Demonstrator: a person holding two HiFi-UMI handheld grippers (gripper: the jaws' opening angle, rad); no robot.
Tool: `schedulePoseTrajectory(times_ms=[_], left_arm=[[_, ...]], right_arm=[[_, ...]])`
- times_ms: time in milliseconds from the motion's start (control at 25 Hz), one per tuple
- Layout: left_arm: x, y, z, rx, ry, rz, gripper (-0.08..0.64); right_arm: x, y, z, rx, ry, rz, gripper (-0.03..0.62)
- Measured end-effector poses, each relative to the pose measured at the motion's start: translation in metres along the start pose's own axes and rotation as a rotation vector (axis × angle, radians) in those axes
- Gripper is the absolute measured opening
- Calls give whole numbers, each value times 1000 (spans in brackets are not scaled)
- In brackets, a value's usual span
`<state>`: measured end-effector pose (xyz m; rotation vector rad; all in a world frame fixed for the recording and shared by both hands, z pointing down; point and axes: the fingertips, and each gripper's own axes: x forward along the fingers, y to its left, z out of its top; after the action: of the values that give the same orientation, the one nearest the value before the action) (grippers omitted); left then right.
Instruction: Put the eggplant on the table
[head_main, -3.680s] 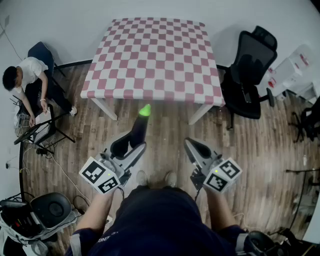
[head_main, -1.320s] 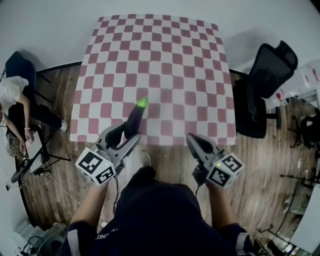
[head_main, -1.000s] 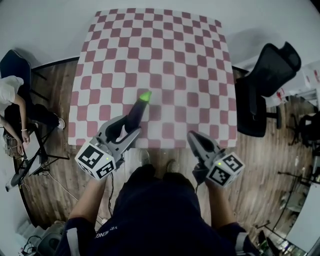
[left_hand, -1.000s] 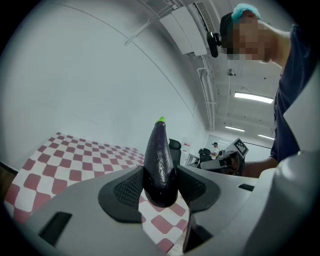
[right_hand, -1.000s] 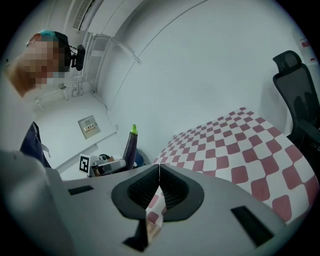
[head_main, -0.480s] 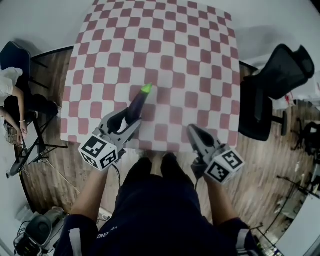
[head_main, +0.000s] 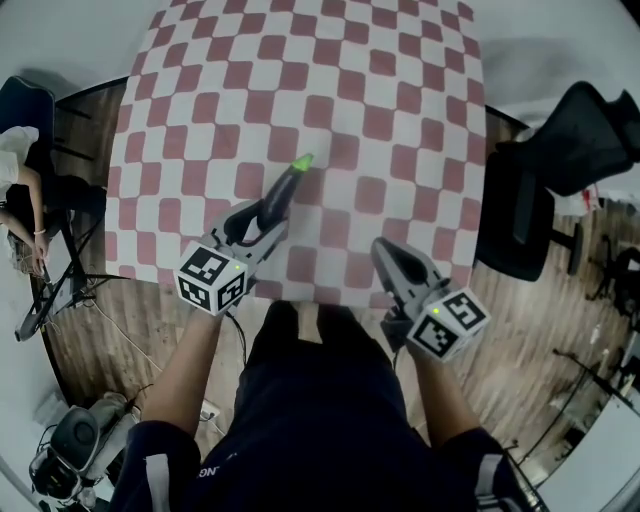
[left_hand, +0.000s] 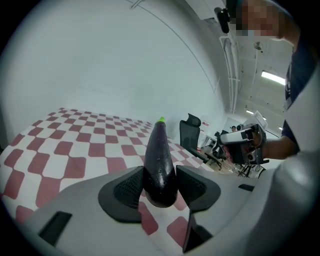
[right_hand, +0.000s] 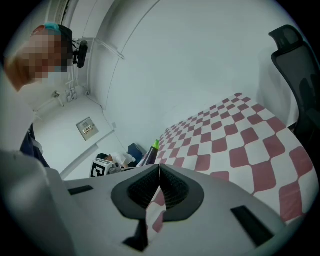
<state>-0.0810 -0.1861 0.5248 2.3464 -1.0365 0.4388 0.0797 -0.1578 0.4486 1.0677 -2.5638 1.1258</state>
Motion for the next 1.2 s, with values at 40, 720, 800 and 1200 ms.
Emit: schedulePoseTrajectory(times_ms=[40, 720, 800, 1200], left_arm=[[8, 2, -4, -5, 13, 2, 229], [105, 24, -59, 61, 296, 54, 229], [109, 25, -64, 84, 329, 68, 229], [120, 26, -84, 191, 491, 126, 230]], right_arm=[[0, -5, -1, 6, 5, -3, 17], [-8, -73, -16, 105, 22, -60, 17], [-7, -78, -17, 114, 22, -62, 17], [-11, -90, -21, 132, 19, -69, 17]])
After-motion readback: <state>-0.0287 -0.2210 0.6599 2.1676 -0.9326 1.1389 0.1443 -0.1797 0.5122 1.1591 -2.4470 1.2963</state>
